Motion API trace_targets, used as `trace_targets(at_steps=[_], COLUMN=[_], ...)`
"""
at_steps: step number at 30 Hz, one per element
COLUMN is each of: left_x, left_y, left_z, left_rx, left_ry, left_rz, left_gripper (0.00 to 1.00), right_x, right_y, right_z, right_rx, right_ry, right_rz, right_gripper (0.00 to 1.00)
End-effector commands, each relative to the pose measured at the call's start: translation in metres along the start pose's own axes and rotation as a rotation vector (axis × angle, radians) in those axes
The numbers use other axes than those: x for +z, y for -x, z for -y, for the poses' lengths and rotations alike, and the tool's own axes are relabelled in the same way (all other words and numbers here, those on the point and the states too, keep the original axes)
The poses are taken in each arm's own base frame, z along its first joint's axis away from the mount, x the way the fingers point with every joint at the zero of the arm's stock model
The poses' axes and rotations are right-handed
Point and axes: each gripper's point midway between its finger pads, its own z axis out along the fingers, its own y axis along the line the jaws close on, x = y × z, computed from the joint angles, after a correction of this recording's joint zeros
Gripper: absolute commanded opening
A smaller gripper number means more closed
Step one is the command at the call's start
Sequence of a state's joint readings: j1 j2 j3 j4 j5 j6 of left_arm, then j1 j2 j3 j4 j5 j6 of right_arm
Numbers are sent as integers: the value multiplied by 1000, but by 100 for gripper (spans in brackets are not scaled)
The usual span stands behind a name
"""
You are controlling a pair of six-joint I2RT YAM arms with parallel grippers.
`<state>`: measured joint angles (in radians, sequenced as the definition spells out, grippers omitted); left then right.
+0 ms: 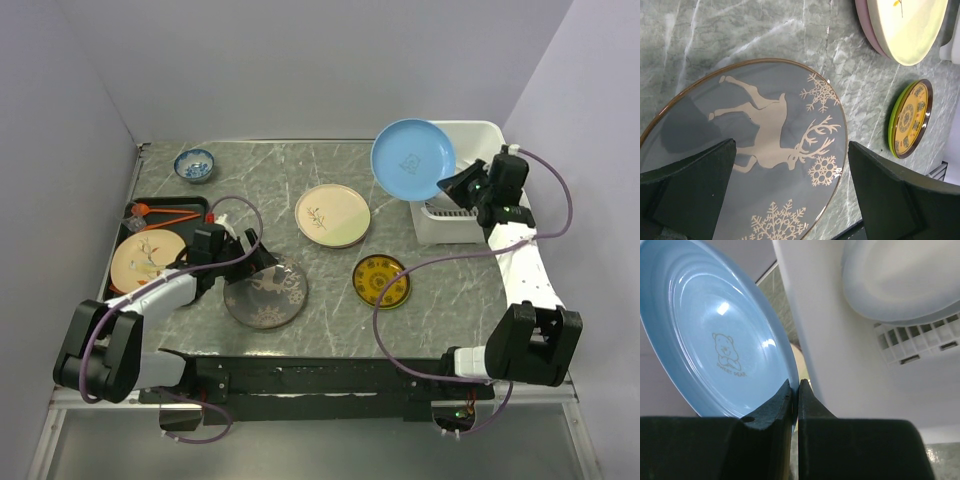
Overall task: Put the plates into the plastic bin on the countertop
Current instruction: Place the plate in the plastic bin.
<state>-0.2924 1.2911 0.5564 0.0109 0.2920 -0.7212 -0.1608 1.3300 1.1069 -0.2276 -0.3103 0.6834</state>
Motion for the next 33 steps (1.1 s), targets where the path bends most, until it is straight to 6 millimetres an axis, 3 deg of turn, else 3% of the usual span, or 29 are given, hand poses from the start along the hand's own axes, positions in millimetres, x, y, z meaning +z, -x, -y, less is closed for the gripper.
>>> trace_targets(at_steps=[1, 18, 28, 33], left_x=[-8, 5, 2, 1], left_y=[12, 12, 8, 14], left_z=[15, 25, 22, 25], left_rx=[25, 55, 66, 79], left_ry=[-37, -69, -51, -48], left_rz=[51, 14, 9, 16], left_gripper=[99, 99, 99, 99], right_x=[-10, -12, 12, 13], right_y=[48, 75, 85, 90], right_z=[-19, 5, 23, 33], right_rx=[1, 82, 133, 165], right_ry=[52, -3, -41, -66], right_rz=[132, 246, 256, 305], right_gripper=[0, 0, 0, 0])
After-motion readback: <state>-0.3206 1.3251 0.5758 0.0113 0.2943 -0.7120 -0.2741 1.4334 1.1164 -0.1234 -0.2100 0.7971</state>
